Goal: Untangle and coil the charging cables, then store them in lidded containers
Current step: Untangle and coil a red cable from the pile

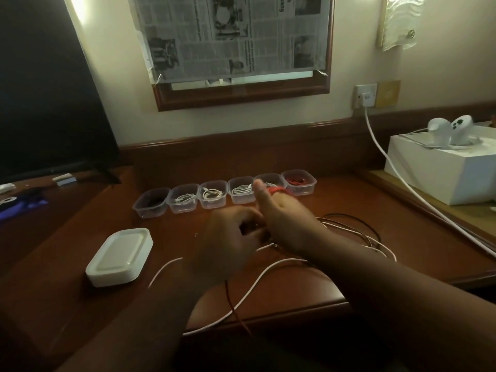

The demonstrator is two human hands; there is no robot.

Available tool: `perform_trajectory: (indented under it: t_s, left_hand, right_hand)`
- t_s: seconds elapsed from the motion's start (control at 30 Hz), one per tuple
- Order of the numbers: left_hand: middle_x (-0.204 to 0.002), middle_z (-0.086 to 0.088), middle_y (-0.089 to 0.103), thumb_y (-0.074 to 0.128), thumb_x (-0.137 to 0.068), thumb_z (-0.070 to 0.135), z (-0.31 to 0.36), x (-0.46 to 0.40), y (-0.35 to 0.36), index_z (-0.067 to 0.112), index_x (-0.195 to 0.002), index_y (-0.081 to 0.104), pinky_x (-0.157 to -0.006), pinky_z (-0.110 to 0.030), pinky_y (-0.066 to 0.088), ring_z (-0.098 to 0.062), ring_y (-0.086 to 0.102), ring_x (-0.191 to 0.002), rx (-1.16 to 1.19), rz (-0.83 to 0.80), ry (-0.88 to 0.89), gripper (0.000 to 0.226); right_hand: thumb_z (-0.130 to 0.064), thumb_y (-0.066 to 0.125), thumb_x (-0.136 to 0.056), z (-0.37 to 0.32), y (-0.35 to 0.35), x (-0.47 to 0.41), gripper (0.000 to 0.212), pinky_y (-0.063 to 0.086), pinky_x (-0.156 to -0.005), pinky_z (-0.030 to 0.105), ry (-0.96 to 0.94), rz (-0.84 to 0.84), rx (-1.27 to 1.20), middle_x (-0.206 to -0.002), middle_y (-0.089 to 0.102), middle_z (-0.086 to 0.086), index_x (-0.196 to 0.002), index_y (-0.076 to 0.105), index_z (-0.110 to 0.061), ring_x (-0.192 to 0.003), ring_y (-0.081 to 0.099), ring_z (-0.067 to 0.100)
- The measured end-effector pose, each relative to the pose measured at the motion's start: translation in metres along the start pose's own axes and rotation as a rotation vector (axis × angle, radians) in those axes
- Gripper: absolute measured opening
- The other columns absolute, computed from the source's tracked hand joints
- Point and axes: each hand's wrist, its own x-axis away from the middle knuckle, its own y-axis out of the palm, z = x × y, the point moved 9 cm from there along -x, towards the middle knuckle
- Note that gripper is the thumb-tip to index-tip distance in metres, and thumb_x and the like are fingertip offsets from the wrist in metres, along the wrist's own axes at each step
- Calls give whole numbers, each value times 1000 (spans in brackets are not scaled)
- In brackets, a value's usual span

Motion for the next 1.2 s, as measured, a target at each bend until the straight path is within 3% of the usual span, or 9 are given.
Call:
perform_trajectory:
  t_s: [0.13,0.37,0.5,0.67,0.77,0.83,1.03,1.13,1.2]
  left_hand:
    - [-77,-2,71,80,-78,37,1,-10,-26,15,-90,70,-64,-35,60,-18,69,-73,41,54,35,27]
    - [-77,-20,59,81,-77,28,-41,-3,8,19,-75,74,-56,-30,43,-28,53,-63,848,91,-400,12]
    - [-61,-9,50,76,-78,33,-35,18,44,20,-69,70,-47,-25,28,-13,39,-46,819,96,-479,17]
    - [-62,15,61,62,-94,33,-18,13,36,27,-83,71,-53,-11,37,2,54,-57,252,-101,-309,16]
    - [-70,16,68,68,-91,21,-1,2,13,29,-86,68,-60,-17,50,-1,64,-68,48,-82,-148,10]
    - [-75,5,71,76,-84,18,4,-6,-7,24,-86,69,-64,-30,59,-12,69,-72,-12,-19,-75,9]
    - [-72,-15,56,87,-67,43,-27,-12,-23,14,-78,69,-53,-34,41,-27,50,-60,585,135,-291,36]
    - [-82,-20,55,81,-65,58,-37,-2,2,21,-79,74,-62,-40,36,-29,44,-68,747,184,-355,39]
    - [-63,-12,51,74,-78,51,-25,4,18,20,-77,74,-51,-24,35,-18,42,-52,687,144,-346,31]
  right_hand:
    - [-72,11,-94,8,30,11,79,30,-47,24,144,-317,-174,-53,45,-5,-87,64,-14,-43,40,8]
    - [-84,20,-86,-28,44,38,77,23,-43,26,242,-784,-1007,-42,35,0,-60,44,-15,-34,33,14]
    - [-79,22,-89,-44,11,18,74,25,-47,27,64,-500,-1312,-44,35,0,-61,45,-14,-37,34,14]
    - [-71,27,-88,-11,-35,2,69,38,-49,29,-97,142,-679,-54,44,3,-74,52,-8,-48,42,17]
    - [-75,23,-92,-3,-17,2,78,43,-55,39,-130,109,-31,-59,51,5,-72,57,-7,-53,48,19]
    - [-73,14,-92,4,7,6,79,45,-57,36,-62,-93,60,-57,56,-1,-74,60,-11,-53,53,12]
    - [-82,14,-85,-18,34,33,77,24,-45,25,186,-636,-822,-44,34,-1,-61,43,-15,-37,29,14]
    - [-83,17,-86,-42,13,25,78,33,-47,26,46,-521,-1202,-47,35,1,-65,43,-13,-40,34,16]
    - [-79,19,-88,-44,-9,17,74,36,-51,26,-60,-292,-1287,-52,37,2,-68,44,-13,-46,38,17]
